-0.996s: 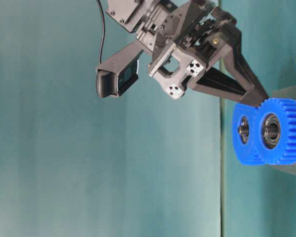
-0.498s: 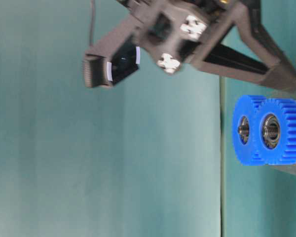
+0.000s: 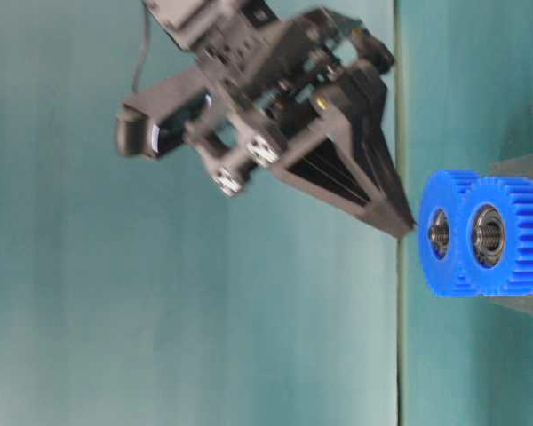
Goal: Fit the small gear onto the shaft.
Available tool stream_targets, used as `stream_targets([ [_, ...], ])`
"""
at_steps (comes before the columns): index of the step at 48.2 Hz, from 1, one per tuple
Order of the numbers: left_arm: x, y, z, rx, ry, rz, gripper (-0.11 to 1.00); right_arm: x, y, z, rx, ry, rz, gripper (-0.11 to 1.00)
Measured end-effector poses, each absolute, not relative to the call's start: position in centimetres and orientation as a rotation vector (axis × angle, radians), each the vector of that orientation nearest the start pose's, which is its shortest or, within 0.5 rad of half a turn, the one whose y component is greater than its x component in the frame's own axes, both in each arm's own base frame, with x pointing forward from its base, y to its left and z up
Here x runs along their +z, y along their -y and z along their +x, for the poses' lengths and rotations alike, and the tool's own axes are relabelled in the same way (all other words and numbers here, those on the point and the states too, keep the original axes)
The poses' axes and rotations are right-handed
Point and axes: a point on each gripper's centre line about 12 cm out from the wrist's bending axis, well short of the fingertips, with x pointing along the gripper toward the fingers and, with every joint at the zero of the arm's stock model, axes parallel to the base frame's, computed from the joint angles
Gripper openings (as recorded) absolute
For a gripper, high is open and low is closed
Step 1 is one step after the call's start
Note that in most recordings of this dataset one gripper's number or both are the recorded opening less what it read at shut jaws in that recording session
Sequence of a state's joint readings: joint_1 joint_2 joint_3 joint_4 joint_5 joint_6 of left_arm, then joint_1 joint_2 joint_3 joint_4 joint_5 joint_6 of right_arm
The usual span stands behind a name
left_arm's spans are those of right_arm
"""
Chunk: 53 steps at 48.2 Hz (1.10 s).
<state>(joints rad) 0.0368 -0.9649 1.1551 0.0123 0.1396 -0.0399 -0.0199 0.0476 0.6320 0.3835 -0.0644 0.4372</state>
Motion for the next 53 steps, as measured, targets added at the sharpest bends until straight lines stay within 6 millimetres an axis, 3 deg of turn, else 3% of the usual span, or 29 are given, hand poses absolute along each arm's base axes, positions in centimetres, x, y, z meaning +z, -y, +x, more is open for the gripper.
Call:
stream_targets([
  [8,25.2,-0.7,19.4,0.043,-0.328,-0.033,0.00,15.6,1.2,41.2,-0.305,-0.594,0.789,0.00],
  [22,25.2,-0.7,19.4,0.043,-0.328,-0.033,0.00,14.1,1.4,40.8,-0.328,-0.686,0.799,0.00],
  [36,25.3,-0.7,19.4,0.043,-0.326,-0.033,0.00,14.4,1.4,40.7,-0.319,-0.717,0.779,0.00],
  [53,25.5,-0.7,19.2,0.043,-0.315,-0.033,0.00,15.4,0.3,36.3,-0.301,-0.756,0.785,0.00],
])
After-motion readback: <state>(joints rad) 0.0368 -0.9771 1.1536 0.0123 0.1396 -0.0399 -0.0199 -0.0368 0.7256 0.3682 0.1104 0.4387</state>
